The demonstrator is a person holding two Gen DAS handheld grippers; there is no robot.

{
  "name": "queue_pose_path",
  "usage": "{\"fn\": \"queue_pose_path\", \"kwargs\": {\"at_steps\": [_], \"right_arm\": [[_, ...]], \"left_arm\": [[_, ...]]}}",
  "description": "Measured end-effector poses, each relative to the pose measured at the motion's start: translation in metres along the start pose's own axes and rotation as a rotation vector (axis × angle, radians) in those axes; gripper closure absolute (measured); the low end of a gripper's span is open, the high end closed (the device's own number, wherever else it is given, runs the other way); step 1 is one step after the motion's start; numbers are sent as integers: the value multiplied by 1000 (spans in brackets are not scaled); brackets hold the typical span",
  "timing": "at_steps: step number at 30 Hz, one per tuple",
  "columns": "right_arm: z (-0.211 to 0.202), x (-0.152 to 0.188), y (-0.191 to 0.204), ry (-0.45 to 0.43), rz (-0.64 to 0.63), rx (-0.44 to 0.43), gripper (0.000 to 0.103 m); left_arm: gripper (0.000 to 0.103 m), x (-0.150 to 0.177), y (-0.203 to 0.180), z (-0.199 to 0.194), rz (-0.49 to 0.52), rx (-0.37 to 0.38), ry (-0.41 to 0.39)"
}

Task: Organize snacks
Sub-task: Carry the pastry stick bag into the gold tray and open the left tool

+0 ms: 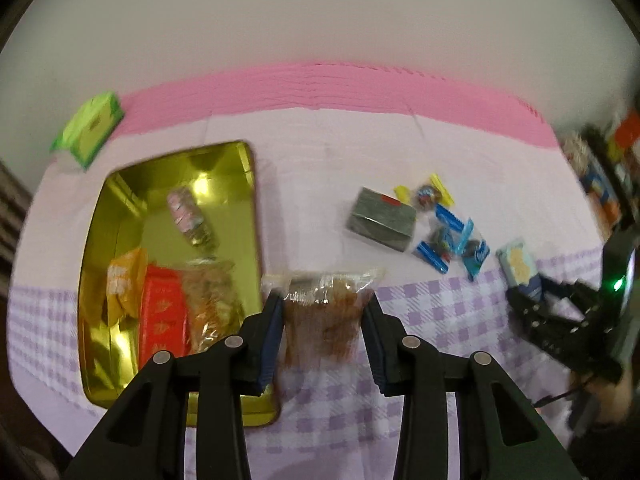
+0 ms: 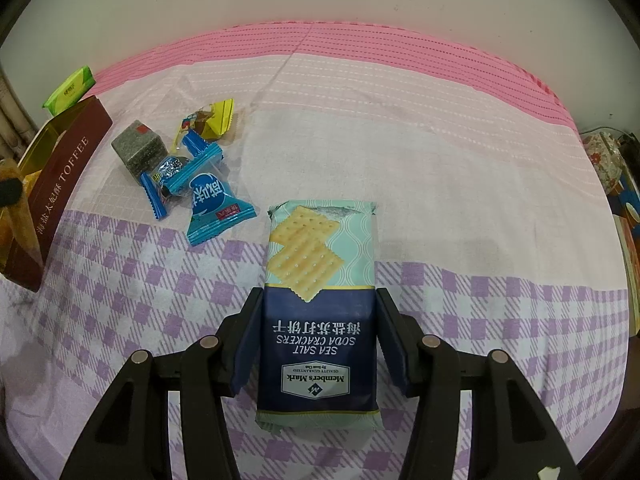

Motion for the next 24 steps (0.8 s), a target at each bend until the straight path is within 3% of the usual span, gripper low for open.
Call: {"fn": "queue_pose_path", "kwargs": {"at_steps": [7, 14, 20, 24], "right_arm": [[0, 0, 1, -3, 3, 3, 52], [1, 0, 0, -5, 5, 4, 51], [1, 0, 0, -7, 5, 7, 51], [1, 0, 0, -7, 6, 7, 51]], "left_arm": [[64, 0, 30, -16, -141, 154, 1], [64, 1, 29, -49, -121, 178, -38], [64, 3, 62, -71, -121, 83, -60], [64, 10, 92, -61, -150, 11, -4]]}}
Point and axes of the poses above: each gripper's, at about its wrist camera, not at the fingertips, and z roughly the way its jaws point, y to its left, x to its underside, the point moved 9 cm from there along z, roughly the way its jaws point, and after that the axes turned 6 degrees about y, right-handed, at the moved point
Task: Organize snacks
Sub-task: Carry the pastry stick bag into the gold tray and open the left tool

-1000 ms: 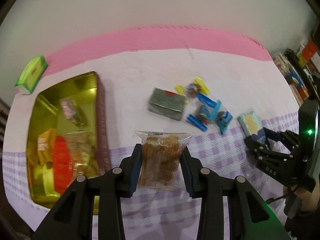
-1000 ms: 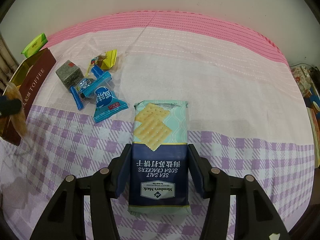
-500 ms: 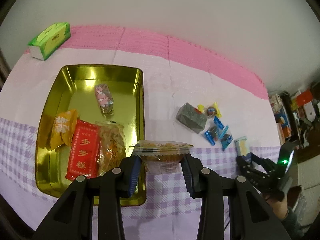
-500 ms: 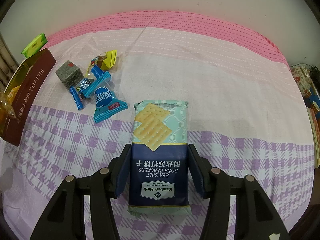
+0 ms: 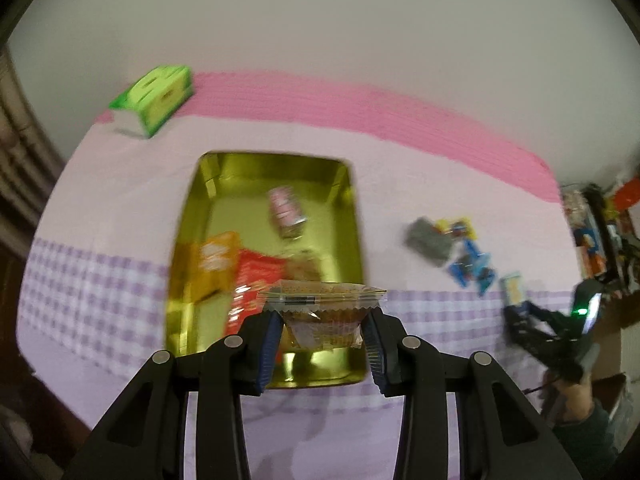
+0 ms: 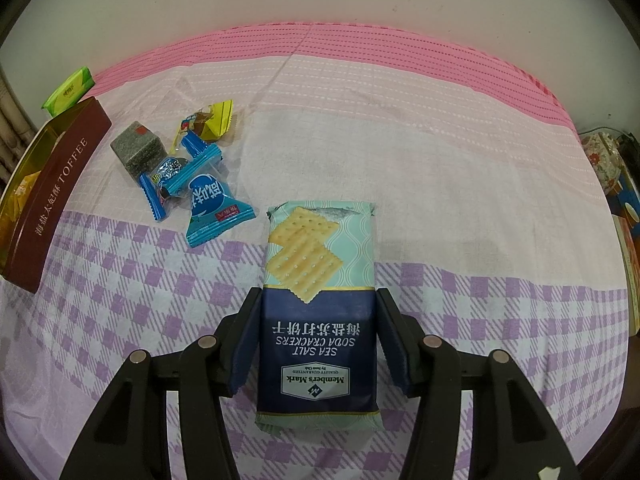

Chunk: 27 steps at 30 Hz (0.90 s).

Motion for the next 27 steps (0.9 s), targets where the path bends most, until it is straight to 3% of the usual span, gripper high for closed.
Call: {"fn": "queue_pose_path", "kwargs": {"at_steps": [10, 27], "right_arm": [[0, 0, 0, -1, -1, 0, 51], [0, 0, 0, -1, -1, 0, 51]], "left_arm": [[64, 10, 58, 45, -17, -198, 130], [64, -5, 77, 89, -21, -240, 162]]}}
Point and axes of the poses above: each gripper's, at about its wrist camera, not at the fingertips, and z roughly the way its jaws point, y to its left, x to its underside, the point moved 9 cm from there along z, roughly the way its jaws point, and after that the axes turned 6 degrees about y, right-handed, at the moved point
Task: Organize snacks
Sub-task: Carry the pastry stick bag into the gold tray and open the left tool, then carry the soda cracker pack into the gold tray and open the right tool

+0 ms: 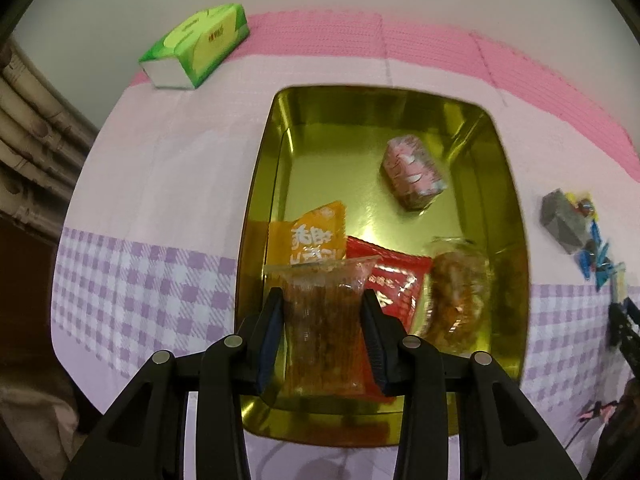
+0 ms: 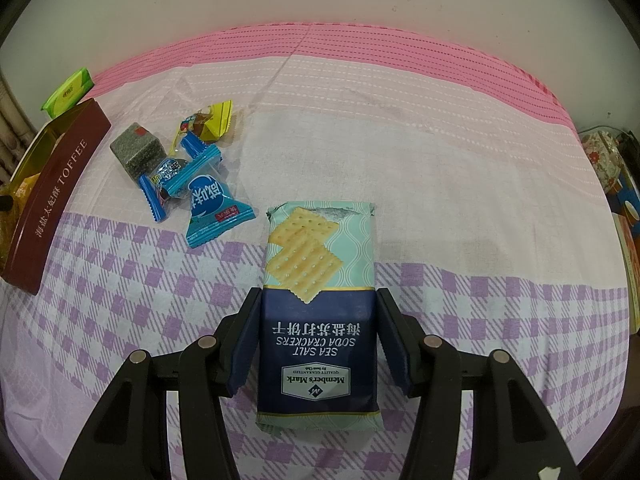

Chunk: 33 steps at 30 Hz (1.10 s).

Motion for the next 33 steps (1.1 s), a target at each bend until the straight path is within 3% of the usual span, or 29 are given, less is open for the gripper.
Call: {"fn": "queue_pose_path", "kwargs": {"at_steps": [13, 19, 24, 33], "right_arm": [[0, 0, 1, 1, 1, -1, 49], [0, -1, 0, 5, 0, -1, 49], [1, 0, 1, 20, 9, -1, 47], [4, -5, 2, 45, 22, 7, 47]], "left_arm": [[64, 3, 8, 13, -3, -2, 4], [63, 8, 4, 13, -28, 70, -3], [57, 9, 4, 3, -42, 110, -34], [45, 25, 4, -31, -12, 72, -139]]}}
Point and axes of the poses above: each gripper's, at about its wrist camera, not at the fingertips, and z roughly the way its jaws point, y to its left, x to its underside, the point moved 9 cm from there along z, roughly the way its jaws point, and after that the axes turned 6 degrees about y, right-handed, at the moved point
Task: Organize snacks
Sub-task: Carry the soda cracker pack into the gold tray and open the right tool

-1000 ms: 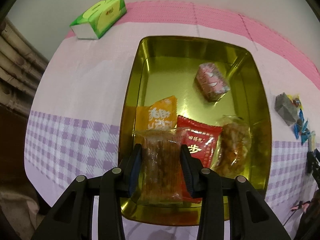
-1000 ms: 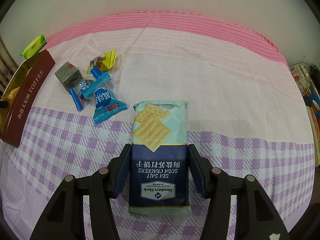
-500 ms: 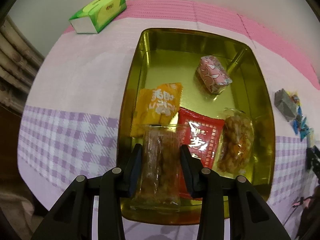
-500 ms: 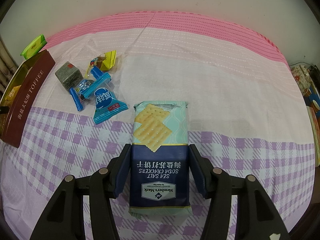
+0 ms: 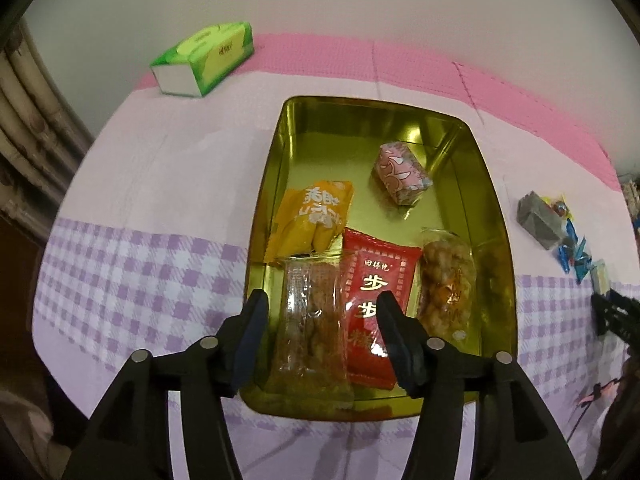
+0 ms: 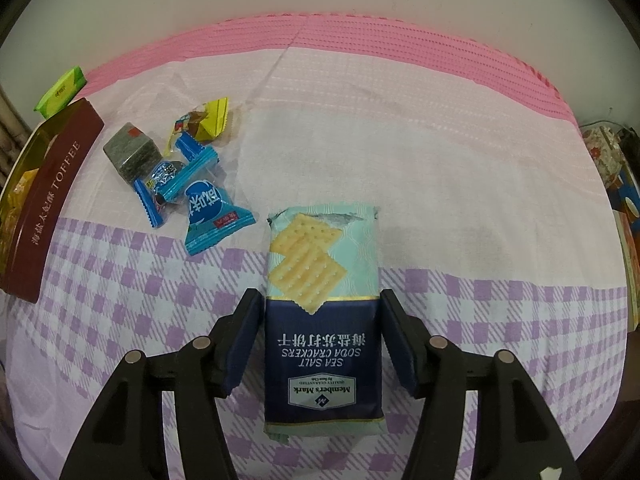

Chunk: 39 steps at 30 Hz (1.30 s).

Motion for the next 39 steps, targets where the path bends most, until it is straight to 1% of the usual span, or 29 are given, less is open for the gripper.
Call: {"fn": "queue_pose_path", "kwargs": {"at_steps": [2, 6, 9, 14, 17, 18, 20, 23, 28, 32, 36, 39], "right_arm": [[0, -1, 1, 2, 0, 3, 48], [0, 0, 4, 6, 3, 4, 55], [0, 1, 4, 14, 11, 6, 55], [-2, 1, 7, 26, 19, 16, 56], [-3, 1, 7, 25, 39, 15, 56], [-3, 1, 6, 23, 46, 16, 56], [-5, 2, 4, 18, 72, 15, 56], [-10, 3, 1, 6, 104, 16, 56], [-35, -2, 5, -45, 123, 29, 56], [-58, -12, 28, -90, 99, -11, 56], [-77, -32, 71, -128, 39, -76, 56], [-87, -45, 117, -143, -24, -147, 56]], "left_arm": [[44, 2, 2, -4, -2, -19, -15], [41, 6, 6, -11, -17, -18, -28], [39, 5, 10, -11, -25, -30, -39], [37, 7, 14, -10, -42, -20, -51], [36, 8, 16, -10, -51, -39, -63], [36, 7, 16, -10, -52, -39, -64], [32, 7, 18, -12, -64, -28, -71], [32, 5, 22, -15, -82, -30, -90], [31, 0, 28, -23, -106, -31, -125], [31, -1, 35, -26, -134, -37, -133], [31, 0, 43, -31, -151, -62, -144], [31, 5, 49, -32, -167, -72, -146]]}}
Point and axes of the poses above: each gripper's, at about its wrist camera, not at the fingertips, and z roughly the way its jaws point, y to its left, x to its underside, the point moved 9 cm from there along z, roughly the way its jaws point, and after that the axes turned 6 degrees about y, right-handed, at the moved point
